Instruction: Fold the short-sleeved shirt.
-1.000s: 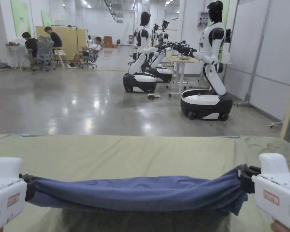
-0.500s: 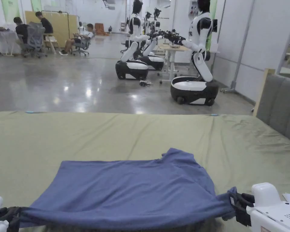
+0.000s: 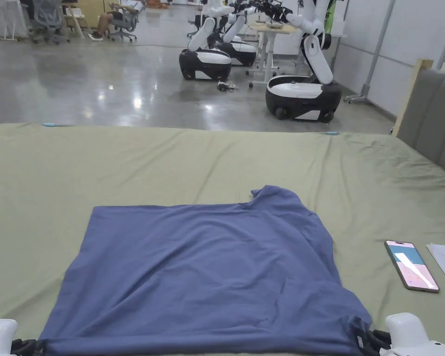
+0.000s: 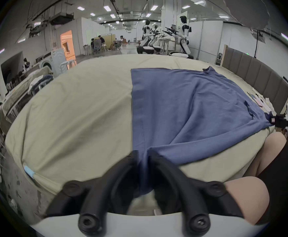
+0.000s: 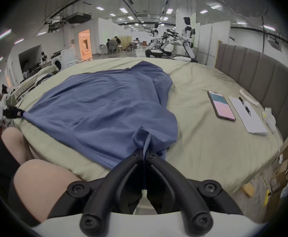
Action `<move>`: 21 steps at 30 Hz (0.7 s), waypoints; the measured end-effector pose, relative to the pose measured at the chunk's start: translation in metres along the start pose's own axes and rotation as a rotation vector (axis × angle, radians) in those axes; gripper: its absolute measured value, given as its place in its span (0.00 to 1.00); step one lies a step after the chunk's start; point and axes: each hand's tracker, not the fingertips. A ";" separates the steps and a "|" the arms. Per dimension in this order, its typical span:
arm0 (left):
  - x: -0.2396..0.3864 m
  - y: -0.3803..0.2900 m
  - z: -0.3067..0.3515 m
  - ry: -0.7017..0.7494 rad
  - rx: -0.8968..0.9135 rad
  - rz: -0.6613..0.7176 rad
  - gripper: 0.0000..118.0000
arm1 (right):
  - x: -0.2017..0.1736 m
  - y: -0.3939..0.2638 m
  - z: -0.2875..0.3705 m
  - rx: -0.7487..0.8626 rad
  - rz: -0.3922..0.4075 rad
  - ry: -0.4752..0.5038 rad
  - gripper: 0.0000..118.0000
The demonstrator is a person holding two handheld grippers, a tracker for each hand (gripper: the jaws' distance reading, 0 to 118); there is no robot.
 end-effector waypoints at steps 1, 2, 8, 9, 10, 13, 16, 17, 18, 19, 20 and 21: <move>0.000 -0.001 -0.002 0.009 -0.003 0.004 0.36 | 0.000 -0.004 -0.003 0.015 -0.031 -0.032 0.10; 0.001 -0.003 -0.002 0.018 0.002 0.001 0.64 | 0.003 -0.008 -0.006 0.036 -0.056 -0.056 0.30; -0.008 0.016 0.023 -0.020 0.087 0.013 0.99 | -0.002 0.018 0.016 0.177 -0.153 -0.130 0.98; -0.005 0.022 0.033 0.012 0.110 0.014 0.98 | -0.006 0.026 0.022 0.195 -0.149 -0.132 0.98; -0.002 0.027 0.048 0.018 0.180 0.021 0.95 | -0.027 0.041 0.057 0.235 -0.122 -0.132 0.97; 0.022 0.036 0.098 0.033 0.297 0.004 0.33 | -0.050 0.061 0.086 0.304 -0.056 -0.060 0.42; 0.044 0.025 0.124 0.160 0.357 -0.028 0.00 | -0.068 0.064 0.094 0.349 -0.020 -0.046 0.00; 0.047 0.019 0.131 0.109 0.356 -0.018 0.00 | -0.074 0.065 0.103 0.339 -0.030 -0.028 0.00; 0.048 0.015 0.133 0.063 0.339 -0.022 0.00 | -0.081 0.066 0.106 0.320 -0.030 0.065 0.00; 0.050 0.010 0.130 0.067 0.285 -0.019 0.00 | -0.088 0.068 0.110 0.310 -0.027 0.087 0.00; 0.050 0.005 0.126 0.056 0.239 -0.023 0.00 | -0.096 0.068 0.113 0.307 -0.005 0.066 0.00; 0.048 -0.001 0.120 0.043 0.218 -0.025 0.00 | -0.101 0.069 0.114 0.293 0.027 0.076 0.00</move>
